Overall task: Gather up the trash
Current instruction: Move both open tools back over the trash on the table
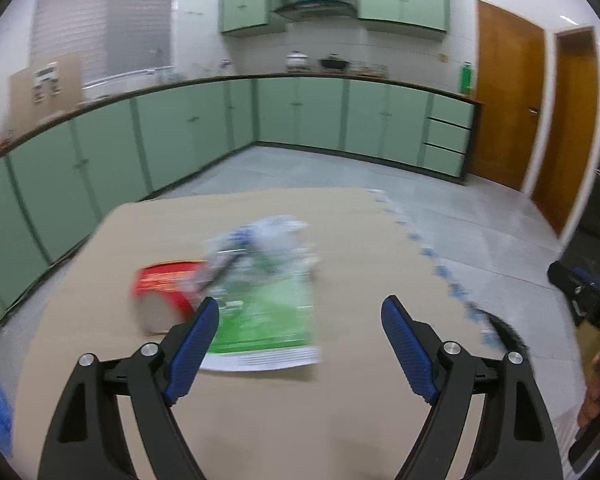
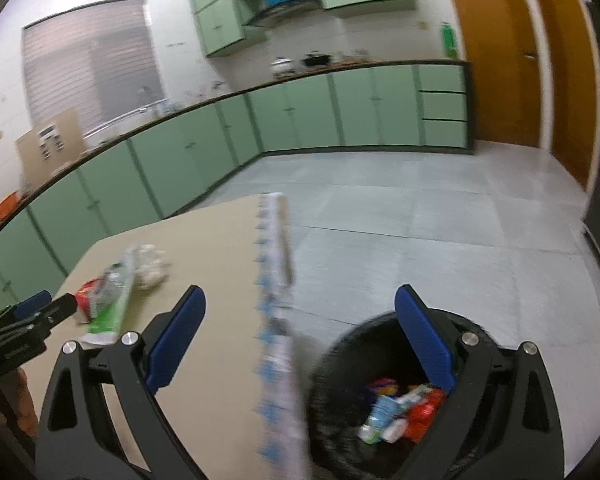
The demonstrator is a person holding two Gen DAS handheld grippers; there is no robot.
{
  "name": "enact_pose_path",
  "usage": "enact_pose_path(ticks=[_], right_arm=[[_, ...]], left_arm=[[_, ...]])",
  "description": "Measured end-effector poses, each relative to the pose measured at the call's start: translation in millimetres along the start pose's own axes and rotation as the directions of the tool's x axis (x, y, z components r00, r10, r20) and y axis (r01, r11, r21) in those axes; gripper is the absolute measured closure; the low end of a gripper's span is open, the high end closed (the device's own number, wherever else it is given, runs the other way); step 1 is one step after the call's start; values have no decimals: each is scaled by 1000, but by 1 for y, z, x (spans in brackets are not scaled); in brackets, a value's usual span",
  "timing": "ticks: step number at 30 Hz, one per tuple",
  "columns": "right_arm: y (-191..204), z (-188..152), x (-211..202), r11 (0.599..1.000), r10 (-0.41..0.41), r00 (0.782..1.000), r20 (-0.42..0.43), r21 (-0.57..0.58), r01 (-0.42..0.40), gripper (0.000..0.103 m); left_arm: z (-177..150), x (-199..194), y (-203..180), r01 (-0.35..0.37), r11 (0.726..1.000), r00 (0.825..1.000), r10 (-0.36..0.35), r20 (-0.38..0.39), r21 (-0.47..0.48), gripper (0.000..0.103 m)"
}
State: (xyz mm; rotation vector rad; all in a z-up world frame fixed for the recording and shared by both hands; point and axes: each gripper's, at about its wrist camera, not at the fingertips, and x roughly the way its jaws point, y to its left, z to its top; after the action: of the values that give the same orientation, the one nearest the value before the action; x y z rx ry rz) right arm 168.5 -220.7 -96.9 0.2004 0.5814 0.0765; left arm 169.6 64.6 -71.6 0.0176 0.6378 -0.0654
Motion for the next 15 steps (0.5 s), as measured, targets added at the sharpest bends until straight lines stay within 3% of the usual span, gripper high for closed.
enact_pose_path(ticks=[8,11,15], right_arm=[[95,5,34,985,137,990,-19,-106,-138,11],[128,5,48,971,178,983,-39,-157,-182,23],[162,3,66,951,225,971,-85,-197,-238,28]], left_arm=[[-11,2,77,-133,987,991,133,-1,-90,21],[-12,4,90,-153,982,988,153,-7,-111,21],[-14,10,110,-178,975,984,178,-11,-131,21]])
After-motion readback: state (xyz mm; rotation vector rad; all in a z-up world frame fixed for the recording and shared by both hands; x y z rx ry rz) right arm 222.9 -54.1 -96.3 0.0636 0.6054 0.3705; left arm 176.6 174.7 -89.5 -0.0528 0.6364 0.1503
